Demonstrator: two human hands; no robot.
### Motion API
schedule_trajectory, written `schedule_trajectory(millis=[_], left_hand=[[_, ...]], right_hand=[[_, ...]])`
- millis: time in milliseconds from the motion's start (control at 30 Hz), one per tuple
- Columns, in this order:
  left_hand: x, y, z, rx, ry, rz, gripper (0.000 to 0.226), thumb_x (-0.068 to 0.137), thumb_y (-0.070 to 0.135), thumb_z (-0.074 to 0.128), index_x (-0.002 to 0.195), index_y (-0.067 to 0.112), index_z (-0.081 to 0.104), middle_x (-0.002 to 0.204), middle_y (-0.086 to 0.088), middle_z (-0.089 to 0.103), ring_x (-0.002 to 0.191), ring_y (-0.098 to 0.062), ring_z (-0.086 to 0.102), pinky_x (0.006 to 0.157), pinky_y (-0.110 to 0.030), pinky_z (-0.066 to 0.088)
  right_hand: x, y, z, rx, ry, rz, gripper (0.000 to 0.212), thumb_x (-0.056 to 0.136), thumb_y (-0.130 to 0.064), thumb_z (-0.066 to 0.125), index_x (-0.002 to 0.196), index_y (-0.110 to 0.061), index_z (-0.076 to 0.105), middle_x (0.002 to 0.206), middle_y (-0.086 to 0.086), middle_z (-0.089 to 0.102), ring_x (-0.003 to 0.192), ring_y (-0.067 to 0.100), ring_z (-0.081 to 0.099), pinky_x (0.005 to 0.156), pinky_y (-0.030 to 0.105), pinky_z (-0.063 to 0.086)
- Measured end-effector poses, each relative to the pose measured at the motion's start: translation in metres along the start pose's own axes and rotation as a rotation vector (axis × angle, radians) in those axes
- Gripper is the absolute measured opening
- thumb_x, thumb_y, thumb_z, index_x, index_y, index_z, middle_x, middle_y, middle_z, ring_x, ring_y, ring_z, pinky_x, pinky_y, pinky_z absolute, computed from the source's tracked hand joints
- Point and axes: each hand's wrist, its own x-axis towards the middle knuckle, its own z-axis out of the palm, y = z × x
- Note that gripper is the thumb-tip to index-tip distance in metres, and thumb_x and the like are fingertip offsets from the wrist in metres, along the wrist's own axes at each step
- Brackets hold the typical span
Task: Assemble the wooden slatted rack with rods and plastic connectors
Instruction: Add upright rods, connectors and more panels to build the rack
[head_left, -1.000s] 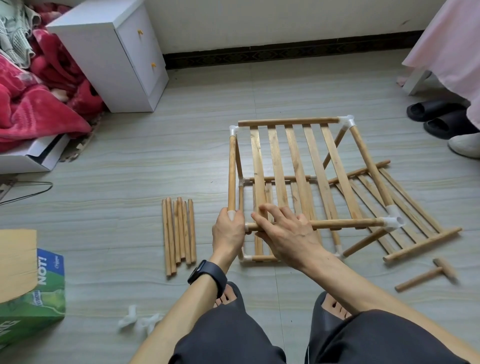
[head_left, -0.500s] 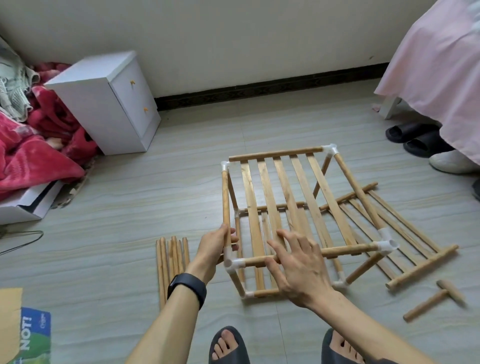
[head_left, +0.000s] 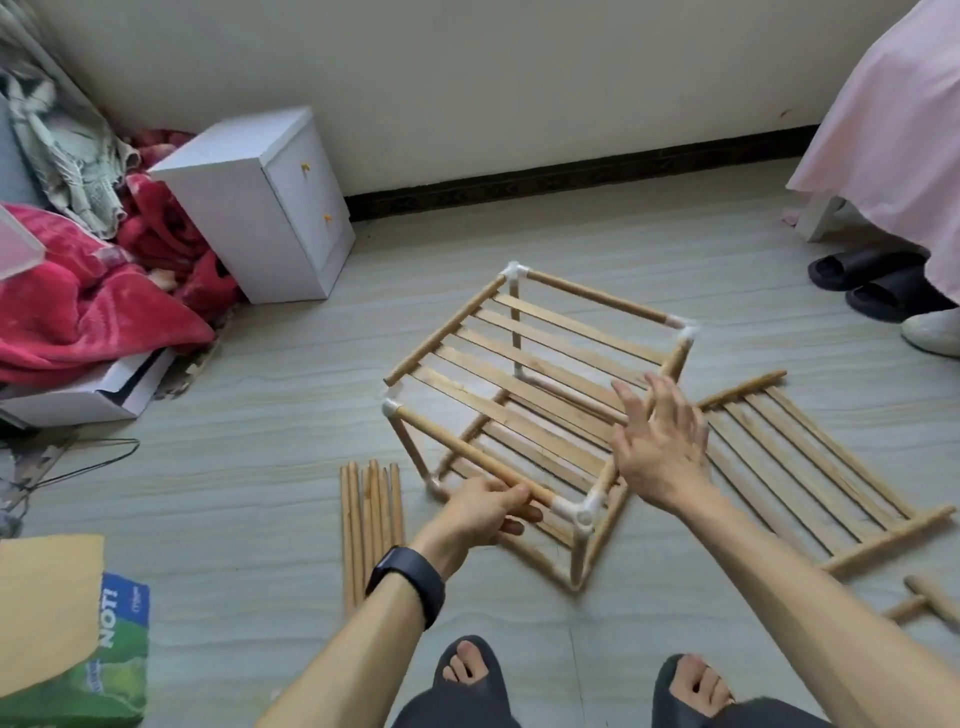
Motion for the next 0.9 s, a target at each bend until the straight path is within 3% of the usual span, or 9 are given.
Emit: schedule_trajectory(millis=[100,200,267,300,400,467,600,767,900], left_hand=[[0.001,0.001,0.009,0.035,-0.035,0.160,0.012,0.100,0.024,0.062,0.102,0.015,0.069,0.095,0.000,0.078,0.080,-0.012,0.070,0.065,-0.025,0.050],[0.003,-0.004,-0.012,0.042,0.495,0.387,0.002,0.097,0.027,0.064,0.096,0.029,0.065,0.086,0.005,0.071,0.081,-0.012,0.068,0.073,-0.033,0.059],[0.004,-0.010,-0.036,0.108,0.896,0.440,0.006,0.097,0.031,0.063,0.100,0.029,0.059,0.098,0.004,0.063,0.091,-0.018,0.061,0.077,-0.035,0.053],[0.006,-0.014,-0.047,0.134,0.981,0.388,0.017,0.096,0.035,0.063,0.109,0.026,0.057,0.109,0.000,0.060,0.101,-0.022,0.057,0.085,-0.038,0.049],[0.022,-0.031,-0.068,0.041,0.768,0.112,0.042,0.101,0.045,0.052,0.131,0.016,0.053,0.127,-0.008,0.056,0.119,-0.028,0.052,0.102,-0.047,0.045],[0.030,-0.036,-0.066,-0.104,0.576,0.048,0.040,0.106,0.046,0.039,0.123,0.014,0.058,0.116,-0.006,0.068,0.104,-0.027,0.065,0.091,-0.049,0.054],[0.029,-0.041,-0.056,-0.259,0.495,0.066,0.038,0.109,0.042,0.033,0.115,0.012,0.056,0.099,-0.010,0.064,0.083,-0.029,0.067,0.072,-0.037,0.052],[0.018,-0.063,-0.063,-0.466,0.327,0.077,0.042,0.107,0.037,0.042,0.104,0.010,0.074,0.101,-0.015,0.076,0.106,-0.041,0.066,0.103,-0.054,0.047],[0.018,-0.062,-0.052,-0.355,0.308,0.121,0.048,0.107,0.044,0.039,0.097,0.013,0.074,0.097,-0.009,0.075,0.101,-0.031,0.065,0.100,-0.051,0.047]], right_hand=[[0.008,0.016,-0.020,-0.009,0.040,0.165,0.043,0.102,-0.039,0.044,0.143,-0.025,0.045,0.161,0.011,0.021,0.150,0.029,0.011,0.118,0.055,0.018],[0.003,0.014,-0.030,-0.062,0.093,0.177,0.038,0.101,-0.033,0.049,0.136,-0.018,0.055,0.152,0.013,0.040,0.143,0.033,0.026,0.112,0.056,0.033],[-0.006,-0.002,-0.030,-0.060,0.116,0.070,0.039,0.098,-0.033,0.054,0.133,-0.017,0.058,0.148,0.013,0.047,0.141,0.032,0.032,0.112,0.052,0.035],[-0.012,-0.015,-0.028,-0.050,0.117,-0.009,0.040,0.095,-0.035,0.058,0.131,-0.016,0.060,0.146,0.012,0.049,0.140,0.031,0.035,0.112,0.051,0.036],[-0.036,-0.054,-0.012,-0.019,0.060,-0.248,0.047,0.091,-0.046,0.060,0.127,-0.018,0.062,0.139,0.009,0.054,0.133,0.029,0.044,0.106,0.047,0.045],[-0.049,-0.075,0.002,-0.021,0.030,-0.361,0.048,0.089,-0.053,0.056,0.123,-0.020,0.064,0.130,0.006,0.059,0.120,0.027,0.053,0.093,0.043,0.052],[-0.060,-0.091,0.027,-0.110,0.092,-0.512,0.044,0.090,-0.059,0.053,0.108,-0.023,0.069,0.117,0.006,0.061,0.101,0.027,0.058,0.073,0.039,0.051],[-0.053,-0.065,0.033,-0.137,0.192,-0.684,0.040,0.096,-0.058,0.051,0.085,-0.024,0.069,0.110,0.005,0.061,0.089,0.022,0.058,0.065,0.035,0.046],[-0.054,-0.066,0.019,-0.145,0.072,-0.587,0.032,0.094,-0.053,0.048,0.089,-0.029,0.069,0.095,-0.005,0.064,0.086,0.020,0.057,0.075,0.037,0.037]])
